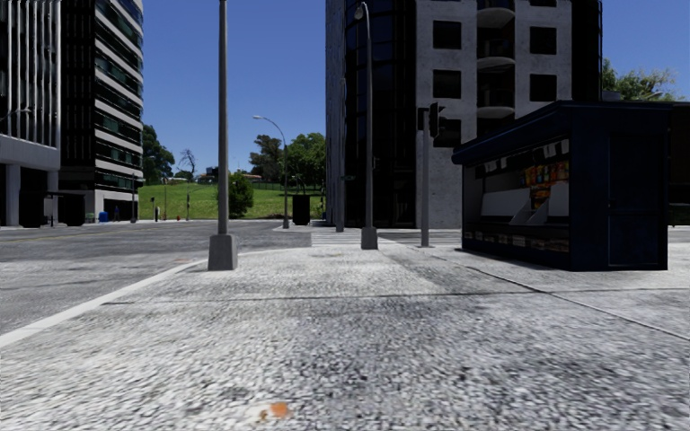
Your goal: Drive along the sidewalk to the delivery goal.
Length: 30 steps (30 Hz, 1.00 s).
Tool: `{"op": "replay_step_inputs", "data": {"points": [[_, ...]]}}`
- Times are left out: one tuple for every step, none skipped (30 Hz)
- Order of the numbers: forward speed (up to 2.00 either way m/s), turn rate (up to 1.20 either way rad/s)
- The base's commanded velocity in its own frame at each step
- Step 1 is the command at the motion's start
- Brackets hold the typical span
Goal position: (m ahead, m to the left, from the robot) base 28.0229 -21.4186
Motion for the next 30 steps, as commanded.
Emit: {"op": "replay_step_inputs", "data": {"points": [[2.00, 0.00], [2.00, 0.00], [2.00, 0.00], [2.00, 0.00], [2.00, 0.00], [2.00, 0.00], [2.00, 0.00], [2.00, 0.00], [2.00, 0.00], [2.00, 0.00], [2.00, 0.00], [2.00, 0.00], [2.00, 0.00], [2.00, 0.00], [2.00, 0.00], [2.00, 0.00], [2.00, 0.00], [2.00, 0.00], [2.00, 0.00], [2.00, 0.00], [2.00, 0.00], [2.00, 0.00], [2.00, 0.00], [2.00, 0.00], [2.00, 0.00], [2.00, 0.00], [2.00, 0.00], [2.00, 0.00], [2.00, 0.00], [2.00, 0.00]]}}
